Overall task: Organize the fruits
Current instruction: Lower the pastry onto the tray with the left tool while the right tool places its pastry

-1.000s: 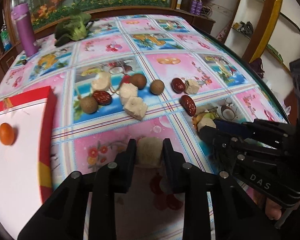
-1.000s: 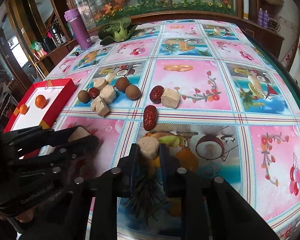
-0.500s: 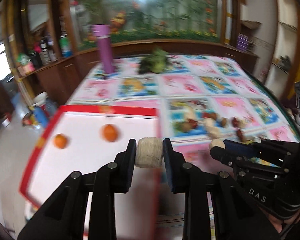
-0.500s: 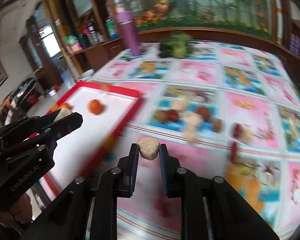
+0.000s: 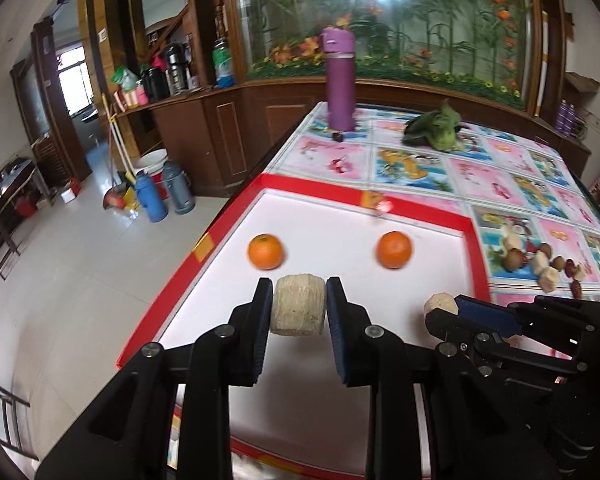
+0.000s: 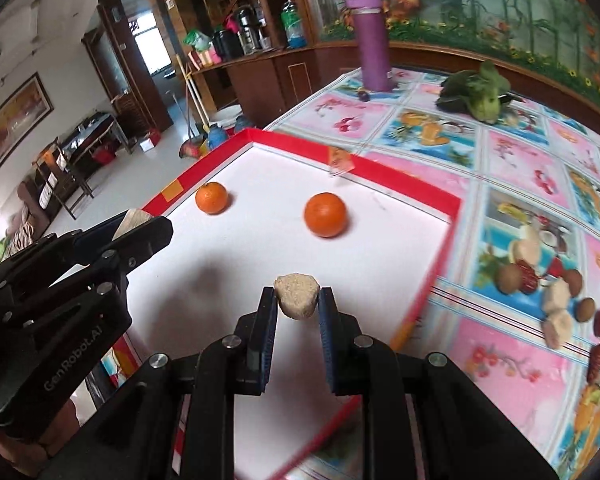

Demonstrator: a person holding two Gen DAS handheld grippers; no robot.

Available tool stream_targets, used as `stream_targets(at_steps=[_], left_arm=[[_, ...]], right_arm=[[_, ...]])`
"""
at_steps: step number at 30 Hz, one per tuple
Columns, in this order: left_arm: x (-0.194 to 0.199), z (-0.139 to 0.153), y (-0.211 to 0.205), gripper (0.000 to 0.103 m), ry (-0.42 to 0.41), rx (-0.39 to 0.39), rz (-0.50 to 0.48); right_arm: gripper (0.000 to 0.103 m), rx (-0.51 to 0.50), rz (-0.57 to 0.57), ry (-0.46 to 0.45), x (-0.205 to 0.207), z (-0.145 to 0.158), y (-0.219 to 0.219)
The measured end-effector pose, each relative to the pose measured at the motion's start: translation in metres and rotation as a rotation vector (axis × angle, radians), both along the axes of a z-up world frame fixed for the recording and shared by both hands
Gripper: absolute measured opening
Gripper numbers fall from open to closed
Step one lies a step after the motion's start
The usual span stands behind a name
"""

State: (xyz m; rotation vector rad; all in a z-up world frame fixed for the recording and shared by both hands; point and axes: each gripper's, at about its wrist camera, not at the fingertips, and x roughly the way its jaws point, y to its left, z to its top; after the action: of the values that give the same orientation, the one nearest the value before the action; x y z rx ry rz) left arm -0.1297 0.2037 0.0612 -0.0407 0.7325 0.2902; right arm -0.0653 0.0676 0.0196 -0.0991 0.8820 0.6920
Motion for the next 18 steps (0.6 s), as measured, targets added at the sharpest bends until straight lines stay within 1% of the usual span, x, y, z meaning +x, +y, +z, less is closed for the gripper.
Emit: stream_targets(at_steps=[5, 9, 15, 18], left_arm=[[0.004, -0.010, 0.010, 0.029, 0.021, -0.005, 0.018], [0.008, -0.021, 0.017, 0.029, 0.055, -0.008, 0.035], [0.015, -0.042, 0.027, 0.029, 0.137, -0.027, 0.073], [0.015, -0.048, 0.029, 0.030, 0.156, -0.022, 0.089]], right_arm=[[0.019, -0.030, 0.008, 0.016, 0.006, -0.009, 0.013], [0.019, -0.063, 0.004, 0.052, 0.012, -0.020, 0.023], [0.020, -0.085, 0.009, 0.028, 0.008, -0.021, 0.028], [0.020, -0.084, 0.008, 0.036, 0.007, -0.022, 0.027]])
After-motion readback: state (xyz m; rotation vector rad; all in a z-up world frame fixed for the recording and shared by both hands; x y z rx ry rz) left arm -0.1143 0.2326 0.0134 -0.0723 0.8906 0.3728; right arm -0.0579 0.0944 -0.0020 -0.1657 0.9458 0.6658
